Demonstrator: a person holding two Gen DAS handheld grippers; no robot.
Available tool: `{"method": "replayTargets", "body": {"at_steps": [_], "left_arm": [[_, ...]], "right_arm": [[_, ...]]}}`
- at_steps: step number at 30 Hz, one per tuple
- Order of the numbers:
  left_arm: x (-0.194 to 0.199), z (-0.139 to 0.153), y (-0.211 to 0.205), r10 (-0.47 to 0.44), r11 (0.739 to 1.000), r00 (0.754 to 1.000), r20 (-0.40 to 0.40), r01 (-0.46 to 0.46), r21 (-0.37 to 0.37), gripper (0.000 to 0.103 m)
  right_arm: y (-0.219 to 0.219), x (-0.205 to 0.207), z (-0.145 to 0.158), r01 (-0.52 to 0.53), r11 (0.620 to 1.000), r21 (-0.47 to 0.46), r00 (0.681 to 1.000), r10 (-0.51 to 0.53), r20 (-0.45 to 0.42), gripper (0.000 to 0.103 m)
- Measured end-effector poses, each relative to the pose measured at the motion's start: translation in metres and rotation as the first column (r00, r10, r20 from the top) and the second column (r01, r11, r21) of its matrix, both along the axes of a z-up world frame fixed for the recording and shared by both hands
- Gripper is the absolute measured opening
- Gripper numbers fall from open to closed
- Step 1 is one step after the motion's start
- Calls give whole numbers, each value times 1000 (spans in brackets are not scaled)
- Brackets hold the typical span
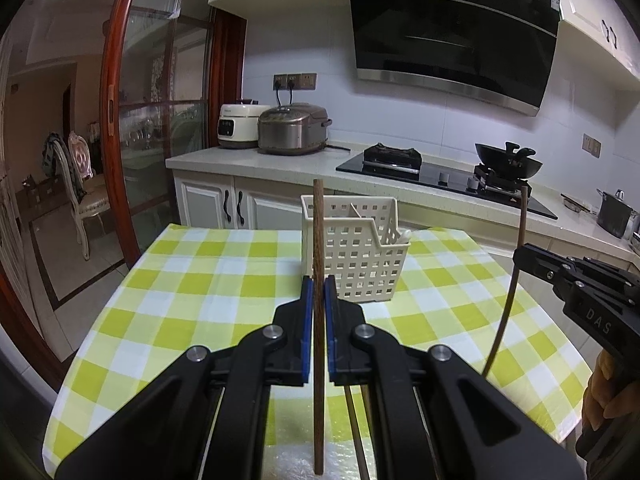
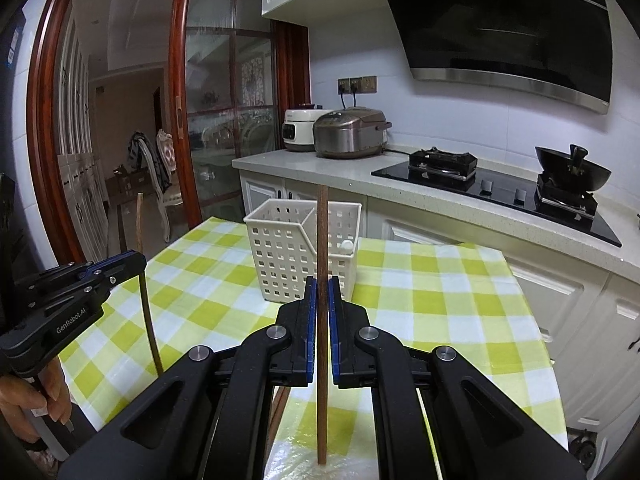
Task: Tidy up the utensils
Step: 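Lift both held chopsticks upright and carry them over the white basket, then lower the chopsticks into the basket and open both tools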
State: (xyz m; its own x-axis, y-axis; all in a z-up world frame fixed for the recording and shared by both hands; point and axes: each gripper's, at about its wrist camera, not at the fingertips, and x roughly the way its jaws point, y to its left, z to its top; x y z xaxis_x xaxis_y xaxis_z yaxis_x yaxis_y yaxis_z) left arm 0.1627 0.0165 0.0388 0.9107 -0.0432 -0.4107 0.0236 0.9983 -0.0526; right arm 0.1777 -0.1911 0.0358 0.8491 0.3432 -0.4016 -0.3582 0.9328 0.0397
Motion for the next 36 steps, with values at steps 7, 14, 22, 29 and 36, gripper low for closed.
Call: {"method": "replayTargets", "body": {"at_steps": [7,14,22,29,36], "left_arm": [[4,4,-8,-17,1000,1000,9,17,17,6],[16,31,-11,-56,998,997,45,55,19,6],[57,84,-9,-68,997,993,94,64,42,6],[98,145,-9,-62,998,983,175,57,33,6],[147,159,-6,-36,999,982,186,35,6,6]], "right_arm": [[2,3,4,3,1000,0,1000,-3,9,6],[11,13,23,-12,1000,-11,999,12,49,6],[19,58,64,-17,1000,3,996,17,93,6],[28,95,110,-5,1000,19,986,2,166,6],[38,139,122,-4,1000,23,980,-1,198,6]]}}
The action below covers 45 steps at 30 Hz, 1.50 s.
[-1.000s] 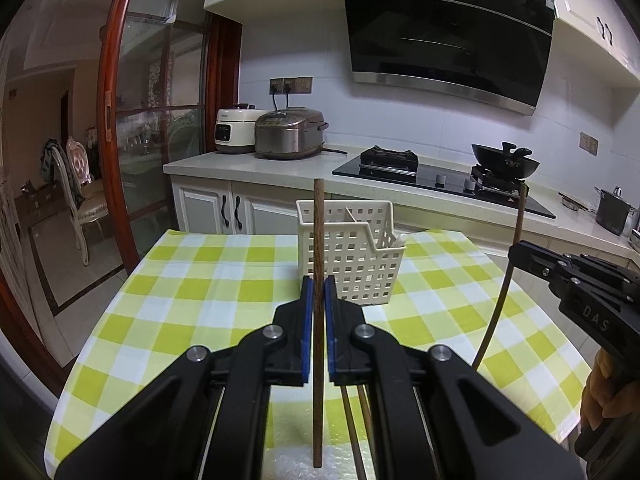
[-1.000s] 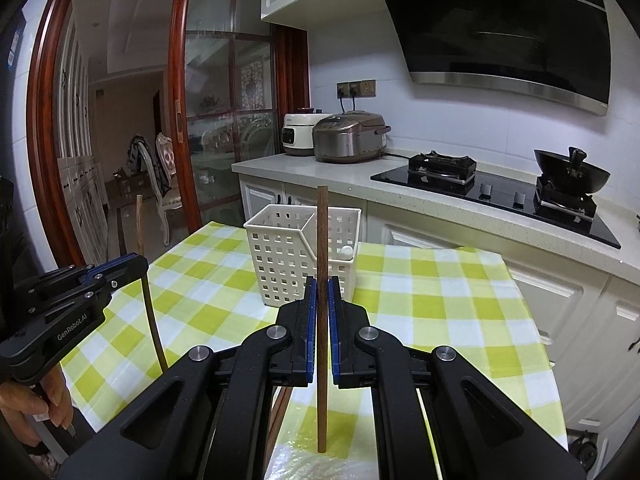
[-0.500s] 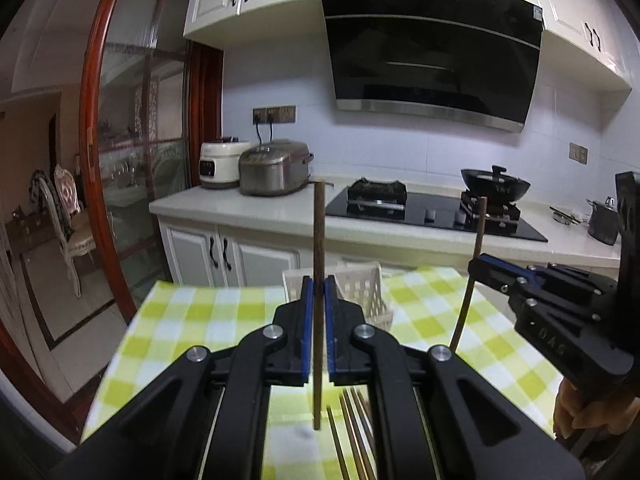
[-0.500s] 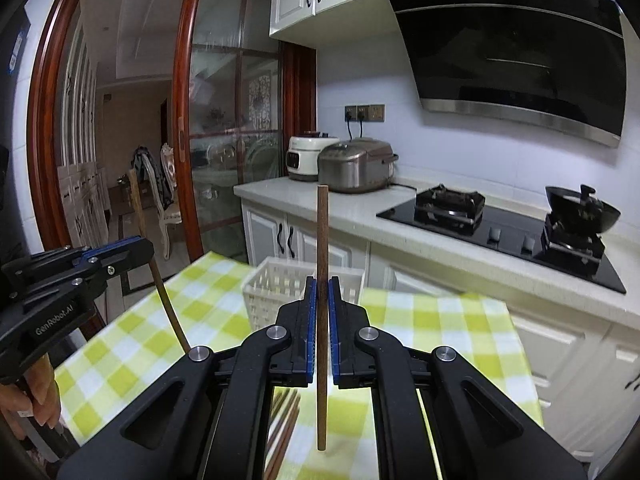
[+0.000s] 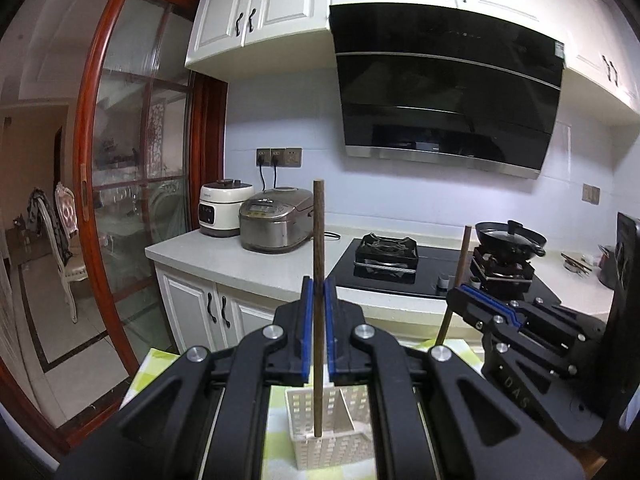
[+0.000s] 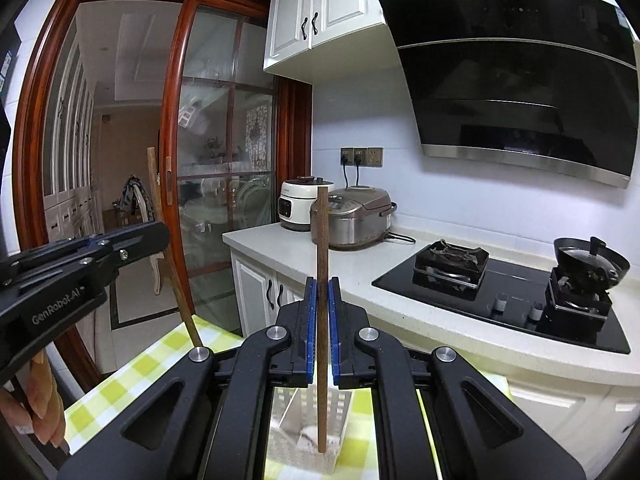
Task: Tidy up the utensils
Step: 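Lower the chopsticks into the basket and open both tools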
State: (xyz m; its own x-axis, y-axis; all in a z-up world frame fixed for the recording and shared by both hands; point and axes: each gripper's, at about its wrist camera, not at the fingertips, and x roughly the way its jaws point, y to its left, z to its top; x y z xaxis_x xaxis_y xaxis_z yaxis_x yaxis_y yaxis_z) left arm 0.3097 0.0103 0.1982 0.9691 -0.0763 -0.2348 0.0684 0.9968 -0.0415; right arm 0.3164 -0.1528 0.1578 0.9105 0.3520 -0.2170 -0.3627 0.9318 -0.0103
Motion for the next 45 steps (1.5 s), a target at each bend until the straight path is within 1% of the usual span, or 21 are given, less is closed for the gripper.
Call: {"method": "replayTargets", "body": {"at_steps": [3,5,9,13,16,18,20,23,25,26,28,29,30,31,33,35,37,41,45], "left_arm": [[26,-8,2,0,1000,1000,-29,0,-16,6],[38,-17,3,-1,1000,999,-51,0,-20,6],[63,-47,4,-14,1000,992,-123,12,-24,6],[83,-82,6,-23,999,979,-203,16,-33,6],[92,-105,10,-11,999,969,-247,2,-37,6],[94,-114,14,5,999,966,-258,-14,-35,6],[93,-118,20,22,999,966,-259,-31,-32,6],[90,-115,28,47,998,969,-241,-54,-24,19],[82,-110,34,61,998,974,-220,-66,-17,25],[77,-108,35,66,997,975,-212,-70,-13,27],[67,-106,37,72,997,977,-199,-76,-12,35],[61,-105,38,76,997,978,-193,-80,-13,36],[53,-105,38,80,996,979,-187,-84,-14,41],[45,-105,38,86,996,980,-180,-90,-14,49],[24,-108,39,106,994,982,-153,-109,-12,60],[4,-114,39,122,992,983,-138,-123,-4,64],[-14,-121,40,135,991,981,-138,-137,-2,72],[-46,-143,44,147,988,975,-165,-153,-24,76],[-68,-163,46,158,985,969,-190,-169,-41,85]], "right_arm": [[7,20,-6,-8,1000,-2,1000,8,-21,6],[11,35,-16,-12,1000,-18,999,11,-49,6],[21,56,-43,-15,997,-82,994,6,-111,6],[24,74,-70,-33,995,-97,980,13,-200,6],[28,88,-93,-38,993,-111,967,8,-256,6],[28,93,-101,-37,993,-112,961,5,-276,8],[26,97,-105,-28,994,-102,958,-2,-288,10],[19,96,-102,-14,997,-82,958,-10,-287,14],[11,92,-98,-7,998,-54,960,-8,-281,20],[8,89,-96,-4,999,-47,960,-10,-279,20],[4,81,-94,1,999,-43,962,-12,-272,20],[3,77,-94,0,999,-42,963,-11,-271,20],[1,69,-93,-5,999,-40,964,-6,-267,20],[0,61,-93,-10,999,-38,964,-1,-264,20],[-5,48,-95,-10,1000,-27,965,2,-261,20],[-11,27,-99,-6,1000,-7,967,4,-256,21],[-17,7,-107,-13,1000,12,964,16,-264,23],[-23,-24,-128,-9,1000,18,958,14,-287,23],[-24,-46,-154,-8,1000,10,943,10,-332,23]]}}
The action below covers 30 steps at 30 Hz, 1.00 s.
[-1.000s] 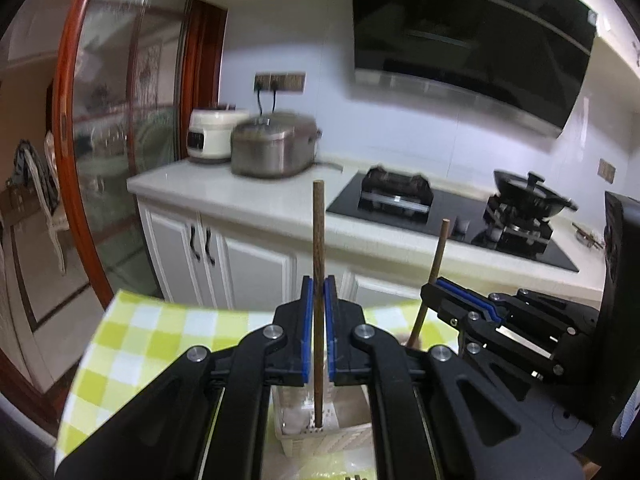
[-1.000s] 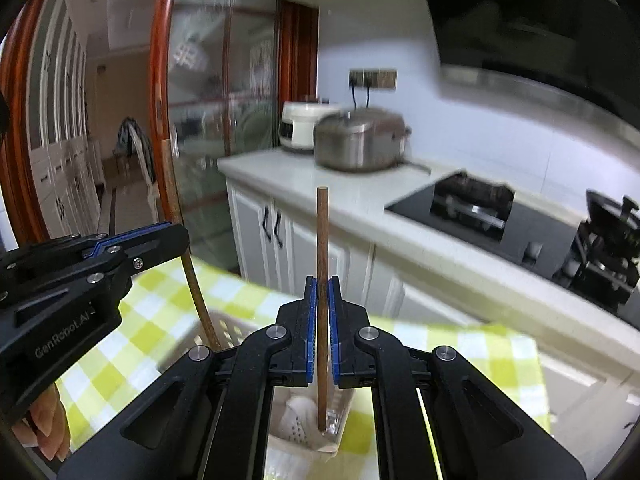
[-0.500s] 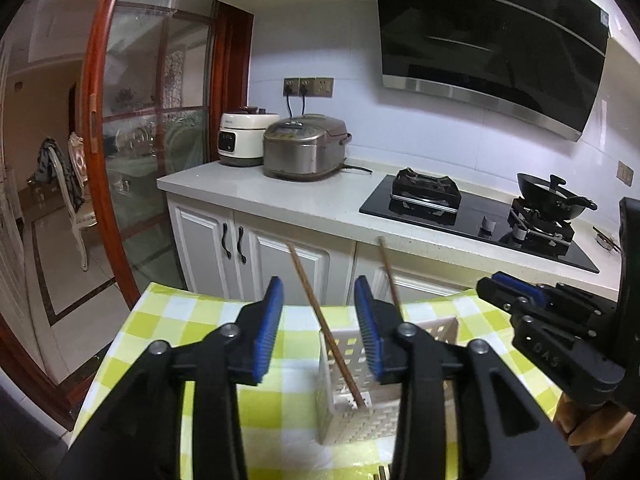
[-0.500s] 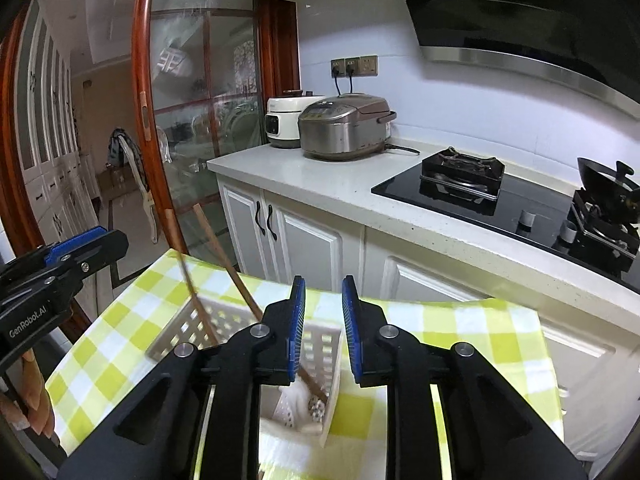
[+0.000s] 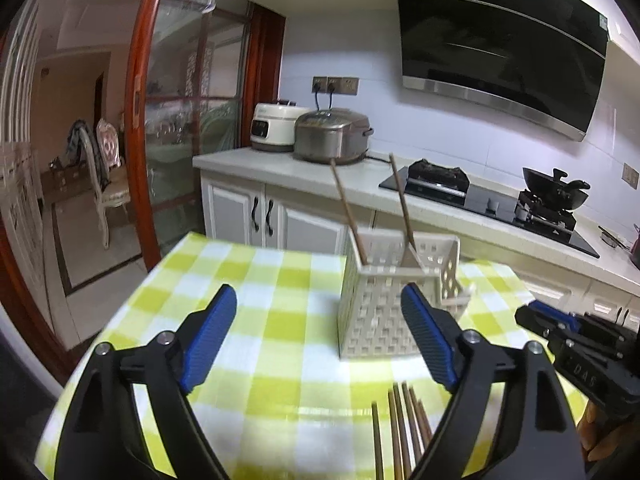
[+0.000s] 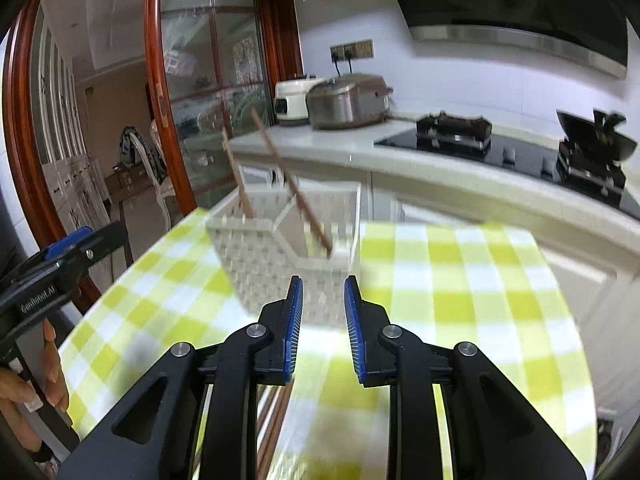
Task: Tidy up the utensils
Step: 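Lower the chopsticks into the basket and open both tools, then move both tools back toward the remaining brown chopsticks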
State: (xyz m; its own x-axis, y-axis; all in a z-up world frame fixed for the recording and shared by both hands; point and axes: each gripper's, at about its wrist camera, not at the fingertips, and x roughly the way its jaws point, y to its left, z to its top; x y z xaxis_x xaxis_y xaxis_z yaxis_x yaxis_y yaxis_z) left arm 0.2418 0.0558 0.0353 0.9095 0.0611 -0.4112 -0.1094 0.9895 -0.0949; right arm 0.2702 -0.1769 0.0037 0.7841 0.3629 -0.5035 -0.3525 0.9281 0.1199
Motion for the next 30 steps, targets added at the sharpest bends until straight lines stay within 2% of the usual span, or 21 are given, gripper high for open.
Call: {"method": "replayTargets", "body": {"at_steps": [2,4,7,10,16,20,26,30], "left_arm": [[-12,-11,-2,8,1000,1000,-11,-8,1,93],[-21,-20,-5,10,1000,1000,-24,-10,10,97],[-30,-36,-10,-5,1000,998,-58,6,26,98],[-35,-54,-14,-1,999,996,-92,6,53,98],[-32,-82,-12,5,998,988,-155,4,57,98],[-32,-91,-8,7,998,986,-168,3,59,98],[-34,-90,-3,14,998,988,-155,-5,63,98],[-35,-89,2,19,999,988,-153,-11,52,98]], "right_arm": [[-1,-9,-13,-1,1000,2,1000,1,-29,23],[-1,-16,-28,-4,1000,4,998,4,-64,29],[-1,-24,-48,-6,1000,2,995,6,-104,36],[2,-29,-66,-12,1000,-12,990,10,-141,36],[14,-29,-95,-39,998,-43,978,29,-207,36],[22,-28,-104,-48,997,-56,972,34,-234,34],[33,-24,-109,-55,995,-84,964,31,-266,22],[39,-24,-111,-55,994,-96,960,26,-277,21]]}}
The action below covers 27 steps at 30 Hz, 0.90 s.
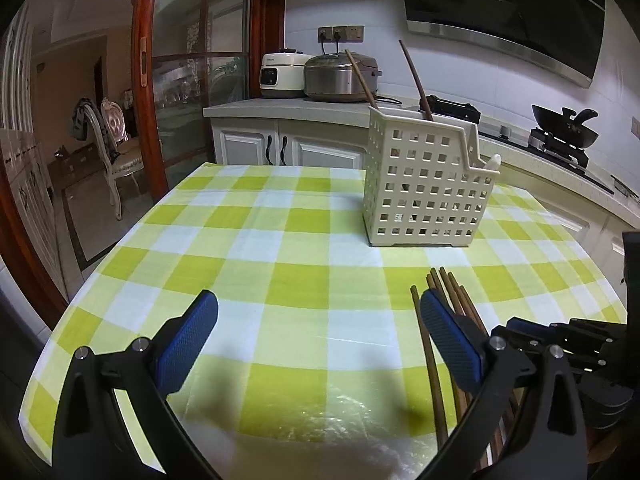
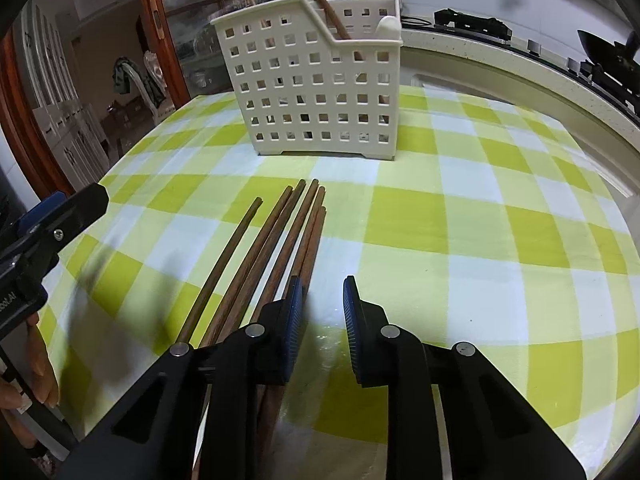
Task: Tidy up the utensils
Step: 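Move both tools back toward the remaining brown chopsticks, then grasp a brown chopstick with the right tool while the left tool grasps another chopstick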
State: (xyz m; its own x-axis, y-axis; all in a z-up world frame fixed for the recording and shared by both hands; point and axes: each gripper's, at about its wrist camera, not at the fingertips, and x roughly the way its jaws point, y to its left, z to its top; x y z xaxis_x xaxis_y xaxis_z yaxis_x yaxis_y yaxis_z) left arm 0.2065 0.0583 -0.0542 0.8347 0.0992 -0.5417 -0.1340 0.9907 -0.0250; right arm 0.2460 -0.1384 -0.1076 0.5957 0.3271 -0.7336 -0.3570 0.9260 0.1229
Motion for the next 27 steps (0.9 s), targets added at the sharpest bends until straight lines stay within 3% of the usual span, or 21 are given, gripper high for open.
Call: {"method": "replayTargets", "body": {"at_steps": [19,23,24,27], "left_arm": [[-1,-8,8,5,1000,1000,-18,-5,-29,98],[0,-9,8,3,1000,1000,-26,-3,-29,98],[1,-10,7,1,1000,1000,-29,-2,-31,98],[3,-12,4,-14,999,999,-44,13,-39,98]], "right_arm": [[21,2,-3,6,994,-105,1000,-6,1,19],[24,5,-3,11,992,-127,1000,-10,11,15],[23,6,-3,13,992,-128,1000,-11,11,9],[18,6,-4,11,993,-114,1000,-10,9,7]]}}
